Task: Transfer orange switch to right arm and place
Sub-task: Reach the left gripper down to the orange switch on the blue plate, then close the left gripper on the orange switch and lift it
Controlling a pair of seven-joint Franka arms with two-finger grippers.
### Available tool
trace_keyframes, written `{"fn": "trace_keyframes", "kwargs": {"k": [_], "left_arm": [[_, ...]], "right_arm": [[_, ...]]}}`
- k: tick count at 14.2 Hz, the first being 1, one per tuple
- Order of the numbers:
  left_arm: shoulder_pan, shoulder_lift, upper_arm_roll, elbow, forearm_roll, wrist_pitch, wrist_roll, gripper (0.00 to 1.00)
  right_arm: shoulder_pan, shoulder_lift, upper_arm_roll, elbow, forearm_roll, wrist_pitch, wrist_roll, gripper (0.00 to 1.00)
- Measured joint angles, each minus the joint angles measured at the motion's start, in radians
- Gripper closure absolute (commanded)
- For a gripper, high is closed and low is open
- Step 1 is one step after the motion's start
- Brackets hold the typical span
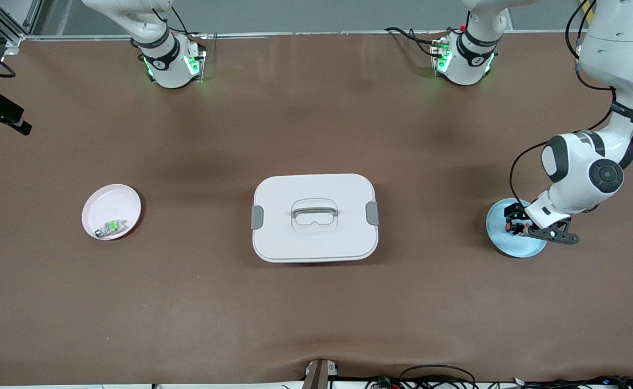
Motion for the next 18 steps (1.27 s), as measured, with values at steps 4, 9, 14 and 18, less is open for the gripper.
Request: {"fn": "trace_keyframes", "kwargs": {"k": [4,9,14,18], "left_arm": [[-0.002,0.014,-0.001,0.005,0.003,0.018,0.000,0.02],[-0.003,0.041,-0.001,0.024,0.004,0.026,0.000,0.26],[-0.003,0.052,-0.001,0.031,0.004,0.029,0.001,0.92],[-0.003,0.052,-0.002,0.038,0.004,0.032,0.000,1.00]], "right_arm": [[0.000,0.000,0.000,0.000,0.000,0.000,0.000,0.00],[0.000,0.000,0.000,0.000,0.000,0.000,0.000,0.00],[0.000,0.000,0.000,0.000,0.000,0.000,0.000,0.00],[0.000,0.000,0.001,0.000,0.000,0.000,0.000,0.00]]}}
